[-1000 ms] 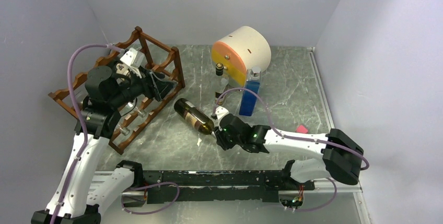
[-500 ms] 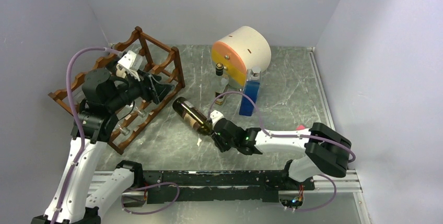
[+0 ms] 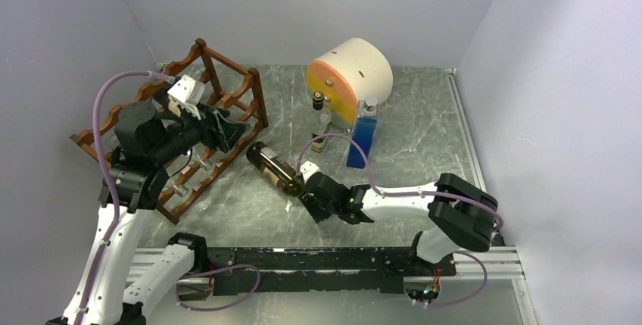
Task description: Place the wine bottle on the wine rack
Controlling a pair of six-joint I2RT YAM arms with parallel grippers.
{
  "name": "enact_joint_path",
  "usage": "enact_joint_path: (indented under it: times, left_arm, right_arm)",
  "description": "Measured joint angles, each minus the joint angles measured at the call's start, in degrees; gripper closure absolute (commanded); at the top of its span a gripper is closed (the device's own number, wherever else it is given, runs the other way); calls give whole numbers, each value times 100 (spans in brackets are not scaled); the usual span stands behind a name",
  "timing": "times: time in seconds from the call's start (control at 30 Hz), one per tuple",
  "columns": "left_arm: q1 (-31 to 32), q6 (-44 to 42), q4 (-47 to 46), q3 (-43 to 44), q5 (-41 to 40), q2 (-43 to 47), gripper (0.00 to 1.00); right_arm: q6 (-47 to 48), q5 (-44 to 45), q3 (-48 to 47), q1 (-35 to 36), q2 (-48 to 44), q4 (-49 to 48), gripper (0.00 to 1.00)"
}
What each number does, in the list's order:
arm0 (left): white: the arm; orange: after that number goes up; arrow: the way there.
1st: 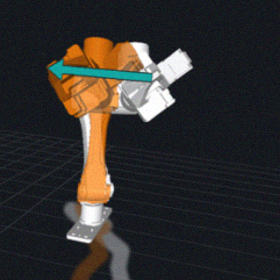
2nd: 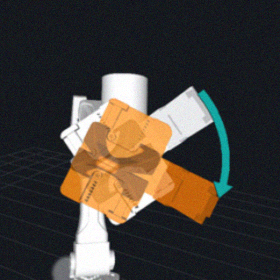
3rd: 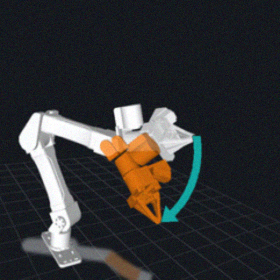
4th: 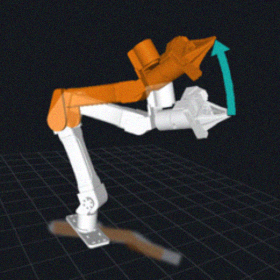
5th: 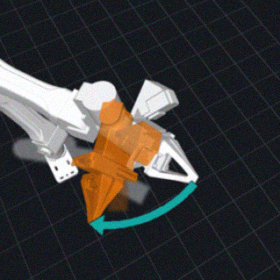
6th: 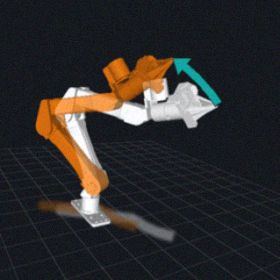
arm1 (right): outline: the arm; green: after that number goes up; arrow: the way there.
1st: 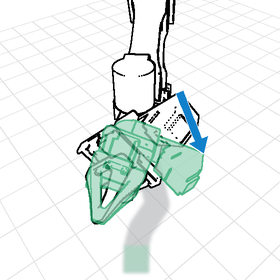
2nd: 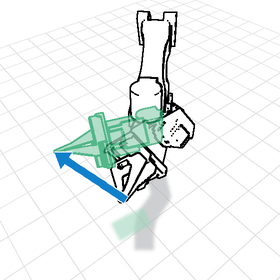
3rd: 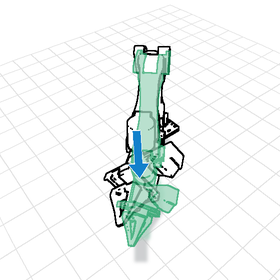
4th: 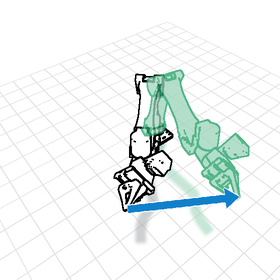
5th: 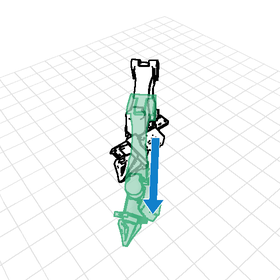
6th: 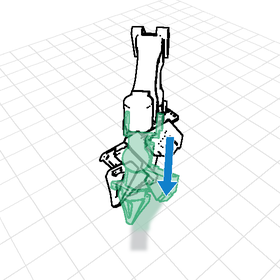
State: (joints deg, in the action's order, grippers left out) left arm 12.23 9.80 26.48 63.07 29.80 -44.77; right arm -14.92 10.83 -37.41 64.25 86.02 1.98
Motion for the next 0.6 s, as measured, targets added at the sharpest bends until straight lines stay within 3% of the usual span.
enact_joint_path:
  times: [0.3,0.4,0.53,0.6]
  left_arm:
    - [0,-46,79,4,-37,0,26]
    - [0,-81,122,15,-72,0,26]
    - [0,-105,205,26,-127,22,26]
    - [0,-109,236,33,-140,42,25]
  right_arm:
    - [76,11,-339,0,413,-164,54]
    - [125,11,-487,0,584,-223,67]
    - [155,15,-577,0,686,-271,99]
    - [208,-13,-577,-4,688,-293,100]
